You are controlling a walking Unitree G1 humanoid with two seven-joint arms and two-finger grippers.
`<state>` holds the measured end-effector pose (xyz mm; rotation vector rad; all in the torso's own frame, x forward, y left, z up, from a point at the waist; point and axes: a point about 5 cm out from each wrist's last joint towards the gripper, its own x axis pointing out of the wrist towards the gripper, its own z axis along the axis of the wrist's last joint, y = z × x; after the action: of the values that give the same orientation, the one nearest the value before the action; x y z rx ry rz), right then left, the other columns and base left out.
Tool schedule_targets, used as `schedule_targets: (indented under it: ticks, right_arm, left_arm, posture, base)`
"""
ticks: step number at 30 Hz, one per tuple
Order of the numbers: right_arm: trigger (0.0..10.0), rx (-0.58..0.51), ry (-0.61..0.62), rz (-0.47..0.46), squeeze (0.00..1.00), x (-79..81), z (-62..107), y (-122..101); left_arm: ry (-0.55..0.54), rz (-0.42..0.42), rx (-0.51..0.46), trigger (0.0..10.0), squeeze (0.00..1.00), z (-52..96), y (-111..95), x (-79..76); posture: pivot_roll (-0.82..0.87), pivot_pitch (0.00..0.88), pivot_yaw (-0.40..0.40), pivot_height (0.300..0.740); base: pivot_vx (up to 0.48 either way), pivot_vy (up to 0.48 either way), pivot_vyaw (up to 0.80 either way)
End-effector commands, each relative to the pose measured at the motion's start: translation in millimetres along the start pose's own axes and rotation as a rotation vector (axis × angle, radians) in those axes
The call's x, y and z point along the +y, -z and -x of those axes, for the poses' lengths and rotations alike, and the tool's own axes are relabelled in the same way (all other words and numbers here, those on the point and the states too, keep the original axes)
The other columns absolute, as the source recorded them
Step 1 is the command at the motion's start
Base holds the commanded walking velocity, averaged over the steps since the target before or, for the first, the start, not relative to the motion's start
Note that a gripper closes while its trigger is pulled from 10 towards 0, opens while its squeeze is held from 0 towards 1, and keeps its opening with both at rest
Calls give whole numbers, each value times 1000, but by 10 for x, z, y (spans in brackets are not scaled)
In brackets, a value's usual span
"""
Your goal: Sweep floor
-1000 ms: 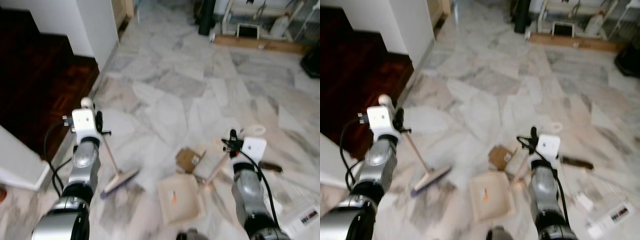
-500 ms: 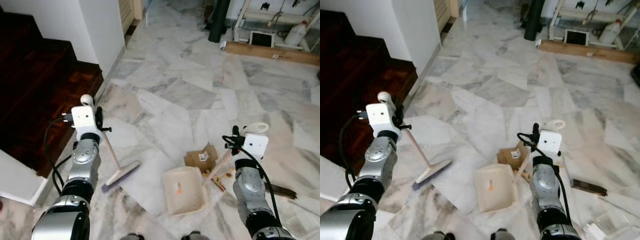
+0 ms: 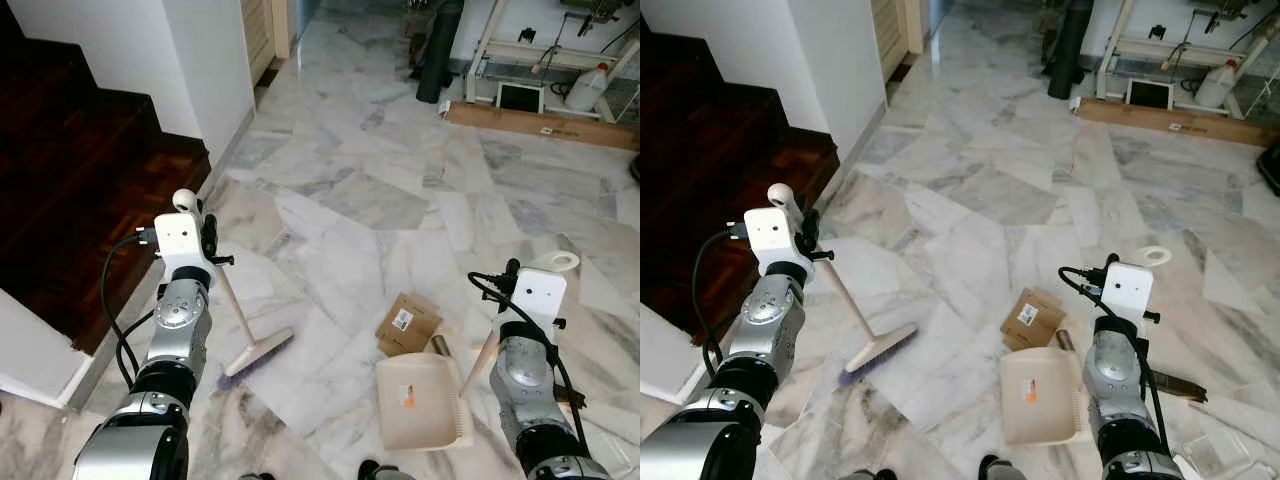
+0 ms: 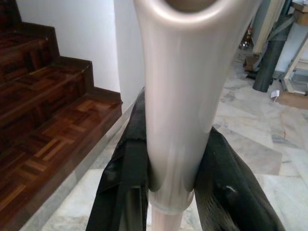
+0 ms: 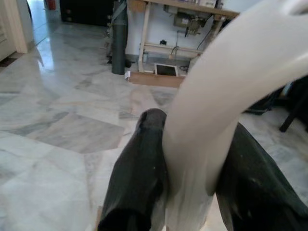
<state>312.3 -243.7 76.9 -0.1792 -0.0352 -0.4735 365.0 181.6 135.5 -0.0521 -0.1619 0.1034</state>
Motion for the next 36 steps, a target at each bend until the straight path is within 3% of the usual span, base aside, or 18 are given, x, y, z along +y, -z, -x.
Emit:
schedule_targets:
  ticks: [1, 9, 28, 36]
  right_arm:
    - [10000, -12, 43, 38, 0, -79, -21, -17]
    - [10000, -11, 38, 32, 0, -80, -19, -13]
    - [10000, 26, -41, -26, 0, 101, 63, 43]
    - [10000, -6, -62, -45, 0, 161, 83, -1]
  left_arm:
    - [-1, 5, -35, 10000, 0, -37, -85, 4]
    - [1, 5, -35, 10000, 0, -36, -84, -4]
    - [8, 3, -22, 10000, 0, -15, -46, -42]
    - [11, 4, -11, 10000, 0, -2, -21, -44]
  posture:
    - [-52, 151, -4, 740]
    - [-53, 151, -4, 740]
    - [-53, 151, -3, 740]
    - [-53, 151, -2, 740]
  base:
    - [0, 0, 0]
    - [0, 0, 0]
    - [0, 0, 0]
    - [0, 0, 0]
